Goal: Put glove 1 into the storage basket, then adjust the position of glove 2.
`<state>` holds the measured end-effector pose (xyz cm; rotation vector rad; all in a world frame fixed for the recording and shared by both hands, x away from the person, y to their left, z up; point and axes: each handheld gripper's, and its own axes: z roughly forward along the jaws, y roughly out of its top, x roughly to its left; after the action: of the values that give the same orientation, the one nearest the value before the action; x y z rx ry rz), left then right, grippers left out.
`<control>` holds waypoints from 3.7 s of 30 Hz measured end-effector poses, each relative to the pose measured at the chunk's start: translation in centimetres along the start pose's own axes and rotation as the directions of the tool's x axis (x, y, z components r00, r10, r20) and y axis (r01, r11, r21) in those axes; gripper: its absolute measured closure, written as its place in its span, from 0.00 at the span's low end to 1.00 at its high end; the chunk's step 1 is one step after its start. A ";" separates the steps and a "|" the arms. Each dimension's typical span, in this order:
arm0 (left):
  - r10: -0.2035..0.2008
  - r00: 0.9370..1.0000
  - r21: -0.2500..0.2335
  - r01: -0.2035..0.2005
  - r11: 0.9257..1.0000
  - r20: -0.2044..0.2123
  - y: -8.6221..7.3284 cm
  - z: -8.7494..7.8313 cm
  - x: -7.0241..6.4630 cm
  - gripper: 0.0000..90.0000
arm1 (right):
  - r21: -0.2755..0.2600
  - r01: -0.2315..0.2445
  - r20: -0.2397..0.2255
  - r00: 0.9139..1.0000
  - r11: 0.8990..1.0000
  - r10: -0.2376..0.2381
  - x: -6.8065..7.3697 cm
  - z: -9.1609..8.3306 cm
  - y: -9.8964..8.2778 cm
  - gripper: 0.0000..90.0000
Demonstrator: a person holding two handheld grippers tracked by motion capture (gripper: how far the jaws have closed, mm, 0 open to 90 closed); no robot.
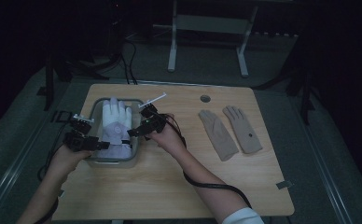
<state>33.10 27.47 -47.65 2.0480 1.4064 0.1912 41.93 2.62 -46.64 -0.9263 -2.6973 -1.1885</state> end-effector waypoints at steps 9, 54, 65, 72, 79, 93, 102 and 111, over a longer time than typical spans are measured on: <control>0.034 0.996 -0.106 -0.025 0.994 0.078 0.3 0.0 -3.1 0.48 | 0.000 0.034 0.032 0.999 0.999 -0.034 -0.9 -1.9 -1.2 0.18; 0.292 0.922 -0.330 -0.200 0.922 0.255 -1.0 10.7 -15.8 0.16 | -0.075 0.026 0.200 0.980 0.997 -0.010 -9.1 -13.7 -12.8 0.16; 0.341 0.915 -0.430 -0.225 0.874 0.215 -3.6 13.0 -16.5 0.16 | -0.187 0.063 0.195 0.980 0.980 -0.025 -10.4 -14.8 -17.2 0.16; 0.356 0.920 -0.481 -0.242 0.842 0.161 -4.3 12.7 -15.5 0.16 | -0.176 0.075 0.204 0.978 0.982 -0.038 -12.1 -16.1 -19.0 0.15; 0.342 0.934 -0.456 -0.259 0.851 0.108 -4.7 12.8 -15.1 0.16 | -0.182 0.065 0.223 0.975 0.981 -0.023 -13.9 -16.9 -19.4 0.12; 0.340 0.934 -0.447 -0.261 0.856 0.106 -4.8 13.2 -15.3 0.02 | -0.095 0.128 0.319 0.943 0.987 -0.091 -17.8 -16.3 -17.2 0.39; 0.336 0.933 -0.444 -0.248 0.861 0.130 -4.8 13.2 -15.1 0.01 | -0.003 0.149 0.363 0.921 0.989 -0.138 -19.7 -14.5 -16.4 0.36; 0.339 0.929 -0.467 -0.236 0.852 0.147 -4.8 12.9 -15.0 0.01 | 0.059 0.118 0.351 0.927 0.991 -0.132 -21.3 -12.6 -17.0 0.48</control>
<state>28.90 9.88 -57.17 1.8148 0.8149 0.3604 47.79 -25.64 -54.85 -1.0701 -3.0910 -1.0762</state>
